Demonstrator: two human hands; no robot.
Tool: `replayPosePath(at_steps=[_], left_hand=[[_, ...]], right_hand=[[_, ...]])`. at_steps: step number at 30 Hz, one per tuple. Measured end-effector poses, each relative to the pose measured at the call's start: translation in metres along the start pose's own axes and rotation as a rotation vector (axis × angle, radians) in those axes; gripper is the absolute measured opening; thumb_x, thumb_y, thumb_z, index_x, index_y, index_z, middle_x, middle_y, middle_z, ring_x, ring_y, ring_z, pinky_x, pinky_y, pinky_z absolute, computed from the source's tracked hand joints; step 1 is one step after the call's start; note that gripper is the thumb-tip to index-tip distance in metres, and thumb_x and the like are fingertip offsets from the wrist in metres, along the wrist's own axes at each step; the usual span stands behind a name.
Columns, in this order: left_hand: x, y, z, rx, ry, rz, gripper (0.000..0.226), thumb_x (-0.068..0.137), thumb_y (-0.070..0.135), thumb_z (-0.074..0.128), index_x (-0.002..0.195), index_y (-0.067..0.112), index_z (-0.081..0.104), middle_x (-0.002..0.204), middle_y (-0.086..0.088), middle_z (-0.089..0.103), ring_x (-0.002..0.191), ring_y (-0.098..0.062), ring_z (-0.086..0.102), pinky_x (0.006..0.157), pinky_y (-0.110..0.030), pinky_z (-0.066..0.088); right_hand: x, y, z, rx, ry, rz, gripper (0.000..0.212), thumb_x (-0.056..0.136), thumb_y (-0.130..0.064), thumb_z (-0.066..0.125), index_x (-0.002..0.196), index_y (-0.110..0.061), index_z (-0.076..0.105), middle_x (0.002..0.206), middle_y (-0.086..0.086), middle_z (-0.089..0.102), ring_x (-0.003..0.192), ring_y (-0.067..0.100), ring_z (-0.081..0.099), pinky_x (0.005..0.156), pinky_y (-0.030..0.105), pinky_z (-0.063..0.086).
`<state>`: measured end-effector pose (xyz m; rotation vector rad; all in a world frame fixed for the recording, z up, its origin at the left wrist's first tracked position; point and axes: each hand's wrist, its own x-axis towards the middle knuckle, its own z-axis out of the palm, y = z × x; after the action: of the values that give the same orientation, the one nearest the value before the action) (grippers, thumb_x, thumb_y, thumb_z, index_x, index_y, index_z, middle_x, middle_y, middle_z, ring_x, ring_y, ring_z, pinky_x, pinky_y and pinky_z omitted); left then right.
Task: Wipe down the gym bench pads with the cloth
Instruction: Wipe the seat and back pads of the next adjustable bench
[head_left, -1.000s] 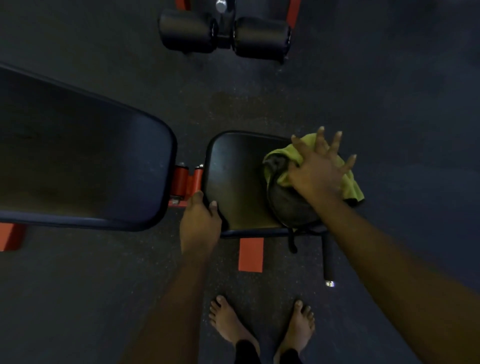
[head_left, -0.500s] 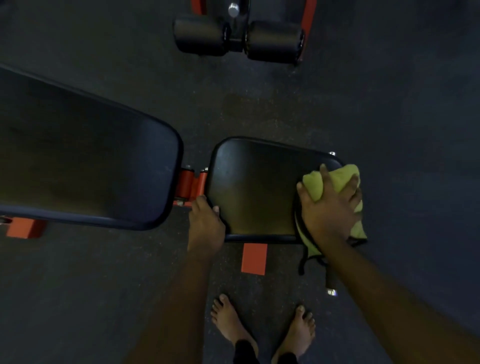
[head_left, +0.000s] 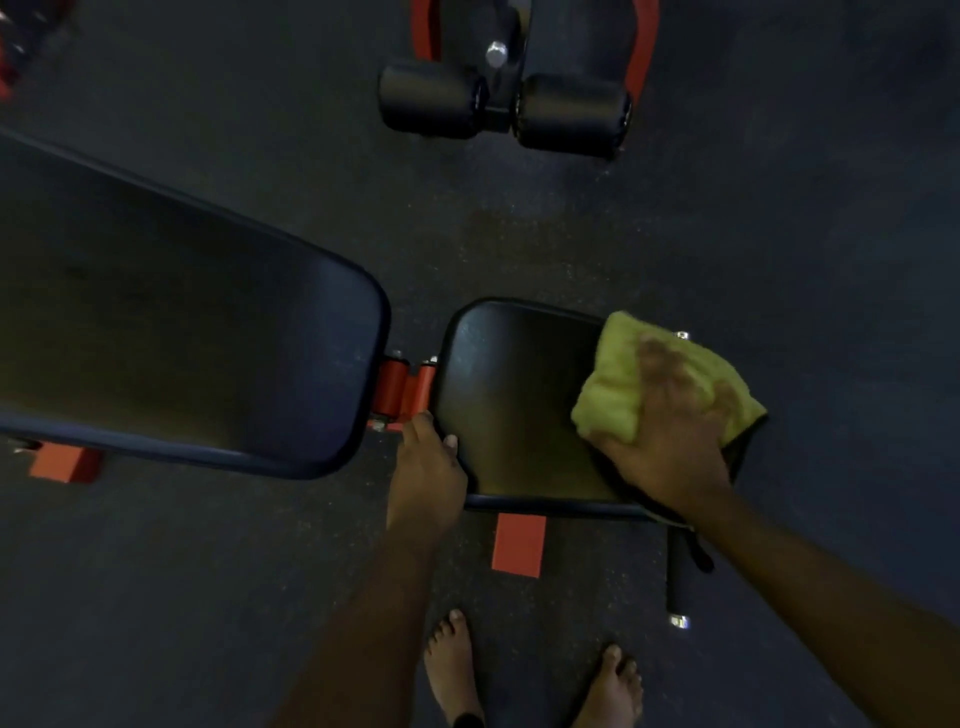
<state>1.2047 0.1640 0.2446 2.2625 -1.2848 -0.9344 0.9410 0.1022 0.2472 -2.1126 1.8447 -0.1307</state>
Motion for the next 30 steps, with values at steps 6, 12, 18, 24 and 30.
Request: replayPosePath(at_steps=[6, 12, 18, 24, 30], left_hand=[[0.002, -0.002, -0.010, 0.044, -0.037, 0.050, 0.033, 0.103, 0.022, 0.046, 0.133, 0.008, 0.042, 0.129, -0.013, 0.053, 0.112, -0.029, 0.056, 0.079, -0.035, 0.041], [0.027, 0.012, -0.072, 0.162, 0.213, 0.221, 0.020, 0.093, 0.008, 0.044, 0.106, 0.010, 0.059, 0.098, -0.016, 0.064, 0.092, -0.037, 0.059, 0.074, -0.047, 0.048], [0.068, 0.013, -0.108, 0.486, 0.162, 0.336, 0.041, 0.090, 0.012, 0.043, 0.128, 0.006, 0.058, 0.132, -0.015, 0.059, 0.133, -0.030, 0.043, 0.109, -0.047, 0.034], [0.074, -0.007, -0.111, 0.613, 0.129, 0.408, 0.054, 0.090, 0.008, 0.048, 0.144, 0.004, 0.044, 0.146, -0.015, 0.049, 0.139, -0.028, 0.039, 0.111, -0.042, 0.032], [0.077, 0.000, -0.119, 0.651, 0.099, 0.388, 0.056, 0.091, 0.020, 0.029, 0.141, 0.006, 0.048, 0.140, -0.014, 0.054, 0.131, -0.030, 0.045, 0.100, -0.044, 0.038]], right_hand=[[0.105, -0.052, -0.005, -0.041, 0.064, 0.395, 0.083, 0.084, -0.081, 0.044, 0.140, -0.021, 0.053, 0.147, 0.011, 0.054, 0.138, 0.033, 0.046, 0.113, 0.066, 0.027], [0.087, -0.152, 0.032, -0.183, -0.019, -0.229, 0.073, 0.092, -0.060, 0.047, 0.157, -0.028, 0.034, 0.165, -0.002, 0.031, 0.154, 0.025, 0.022, 0.120, 0.064, 0.008], [0.019, -0.122, 0.043, -0.165, -0.098, -0.358, 0.081, 0.081, -0.069, 0.040, 0.157, -0.046, 0.022, 0.172, -0.009, 0.002, 0.158, 0.025, -0.004, 0.112, 0.071, -0.005], [0.099, -0.185, 0.043, -0.147, -0.058, -0.054, 0.073, 0.088, -0.066, 0.045, 0.155, -0.041, 0.032, 0.171, -0.004, 0.012, 0.157, 0.033, 0.001, 0.111, 0.077, -0.003], [-0.013, -0.184, 0.057, -0.256, -0.219, -0.549, 0.069, 0.079, -0.060, 0.059, 0.142, -0.032, 0.056, 0.165, 0.001, 0.033, 0.157, 0.033, 0.009, 0.114, 0.075, -0.006]])
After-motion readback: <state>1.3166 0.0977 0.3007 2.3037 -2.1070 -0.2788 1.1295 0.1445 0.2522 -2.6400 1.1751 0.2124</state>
